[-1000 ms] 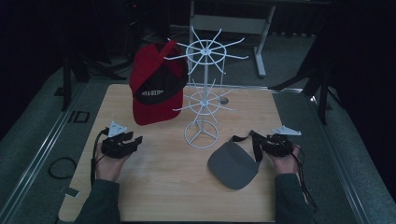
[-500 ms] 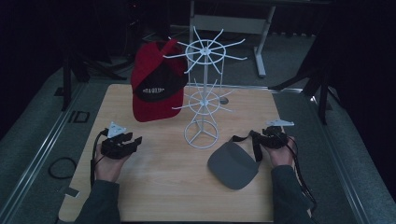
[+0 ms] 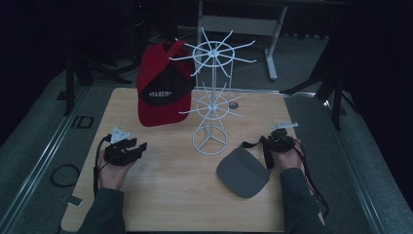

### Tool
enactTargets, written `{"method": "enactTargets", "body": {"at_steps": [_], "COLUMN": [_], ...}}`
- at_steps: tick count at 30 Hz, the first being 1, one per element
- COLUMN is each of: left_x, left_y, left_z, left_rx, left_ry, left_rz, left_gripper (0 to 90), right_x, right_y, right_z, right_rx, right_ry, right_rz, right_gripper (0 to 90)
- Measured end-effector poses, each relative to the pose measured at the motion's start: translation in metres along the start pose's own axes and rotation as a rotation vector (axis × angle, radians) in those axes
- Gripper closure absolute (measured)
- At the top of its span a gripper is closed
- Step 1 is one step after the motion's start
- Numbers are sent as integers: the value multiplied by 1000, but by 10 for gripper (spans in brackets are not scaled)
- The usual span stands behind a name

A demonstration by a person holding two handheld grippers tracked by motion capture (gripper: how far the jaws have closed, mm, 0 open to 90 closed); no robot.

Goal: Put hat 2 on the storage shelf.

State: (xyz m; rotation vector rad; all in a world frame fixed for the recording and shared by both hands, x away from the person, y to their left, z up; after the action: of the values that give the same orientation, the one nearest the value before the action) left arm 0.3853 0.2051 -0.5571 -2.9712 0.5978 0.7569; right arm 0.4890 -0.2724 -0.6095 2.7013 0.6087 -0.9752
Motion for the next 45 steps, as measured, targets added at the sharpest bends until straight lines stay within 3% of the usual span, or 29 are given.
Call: {"method": "enactTargets", "body": {"at_steps": [6,15,20,24,29,36,40,45], "left_x": [1,1,1,1,1,0,0,0], "left_y": [0,0,0,-1,-1,-1,-2,-2], "left_z": [1,1,1,1,1,1,1,0], "left_rx": [2,3,4,2,0,-4,-5,-7], "left_ry": [-5,-5,-5,-3,-1,4,5,5], "left_rz": [0,-2,-2,-6,-7,-9,-10,-12], "left_gripper": [532,531,531,530,530,531,530,531], "right_x": [3,5,6,4,-3,-16,-24,-32], "right_y": [-1,-4,-4,-5,-6,-6,-8,-10], "right_z": [3,6,4,1,-10,-25,-33,-42], "right_rx": [-3,49,63,115,222,326,374,395], "right_ry": [-46,-103,-98,-56,40,155,218,272], "right_rz": [-12,-27,16,16,-18,-55,-89,-119], "right_gripper": [661,800,867,870,871,872,872,872]}}
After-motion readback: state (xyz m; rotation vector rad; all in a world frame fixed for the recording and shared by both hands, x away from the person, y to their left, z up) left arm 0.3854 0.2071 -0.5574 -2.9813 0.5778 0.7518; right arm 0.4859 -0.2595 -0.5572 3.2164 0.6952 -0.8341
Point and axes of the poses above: each handheld gripper's, and its own axes: x roughly forward along the jaws, z roughly out of its underside, y roughly to its right, the point moved 9 cm from there along x, roughly forward along the jaws, and after that the axes turned 8 degrees about y, right-handed, at the moved point
